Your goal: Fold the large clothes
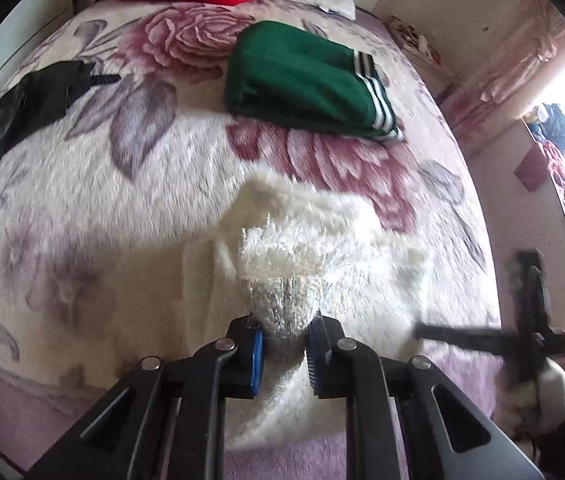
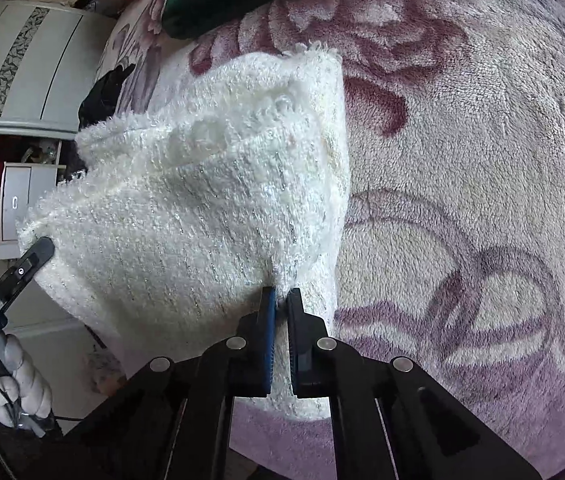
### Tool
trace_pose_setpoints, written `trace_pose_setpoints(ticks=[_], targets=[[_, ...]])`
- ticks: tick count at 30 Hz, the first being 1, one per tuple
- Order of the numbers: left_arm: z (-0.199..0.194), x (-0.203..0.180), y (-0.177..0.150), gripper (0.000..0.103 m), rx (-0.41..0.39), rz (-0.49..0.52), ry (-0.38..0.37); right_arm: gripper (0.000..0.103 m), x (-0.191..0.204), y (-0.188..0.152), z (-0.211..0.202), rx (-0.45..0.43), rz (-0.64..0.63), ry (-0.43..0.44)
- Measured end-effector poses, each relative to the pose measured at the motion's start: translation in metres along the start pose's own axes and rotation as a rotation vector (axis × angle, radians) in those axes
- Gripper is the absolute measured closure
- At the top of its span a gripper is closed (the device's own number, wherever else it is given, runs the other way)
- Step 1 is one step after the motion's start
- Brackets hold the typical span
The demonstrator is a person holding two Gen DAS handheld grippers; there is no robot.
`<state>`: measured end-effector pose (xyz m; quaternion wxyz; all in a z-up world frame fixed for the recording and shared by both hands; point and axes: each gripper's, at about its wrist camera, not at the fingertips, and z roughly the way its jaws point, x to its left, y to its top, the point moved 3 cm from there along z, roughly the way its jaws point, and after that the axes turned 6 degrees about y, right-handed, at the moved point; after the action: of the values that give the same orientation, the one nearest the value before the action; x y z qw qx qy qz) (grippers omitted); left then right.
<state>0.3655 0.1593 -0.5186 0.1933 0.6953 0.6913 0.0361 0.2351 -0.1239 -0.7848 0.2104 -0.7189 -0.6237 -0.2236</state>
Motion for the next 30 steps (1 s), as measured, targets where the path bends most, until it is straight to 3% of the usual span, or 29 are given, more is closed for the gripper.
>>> trace_pose_setpoints(ticks=[5,9,14,16,18,20,24,26,30], targets=[[0.065,0.021,0.038,0.089,0.072,-0.059,-0.017,0.099,0.000,0.008,-0.022,-0.067,0.010,-0.044],[0.135,0.029,0.042,0.089,0.223,-0.036,-0.006,0.099,-0.008,0.032,0.022,0.011,0.072,-0.061],[0.136,0.036,0.042,0.087,0.236,-0.036,-0.030,0.092,-0.019,0.048,0.016,0.053,0.143,0.048],[0.131,0.038,0.037,0.083,0.233,-0.037,-0.035,0.070,-0.025,0.048,0.016,0.067,0.125,0.101],[0.123,0.042,0.030,0.081,0.238,-0.062,-0.062,0.006,-0.035,0.045,0.029,0.100,0.129,0.149],[0.113,0.048,0.025,0.078,0.252,-0.110,-0.100,0.001,-0.044,0.040,0.045,0.156,0.115,0.130],[0.078,0.069,0.008,0.072,0.249,-0.256,-0.275,0.001,-0.055,0.033,0.060,0.201,0.171,0.203],[0.062,0.075,-0.004,0.044,0.225,-0.280,-0.300,0.001,-0.055,0.029,0.054,0.185,0.147,0.212],[0.059,0.082,-0.035,0.040,0.253,-0.298,-0.353,0.001,-0.075,0.015,0.058,0.198,0.195,0.306]])
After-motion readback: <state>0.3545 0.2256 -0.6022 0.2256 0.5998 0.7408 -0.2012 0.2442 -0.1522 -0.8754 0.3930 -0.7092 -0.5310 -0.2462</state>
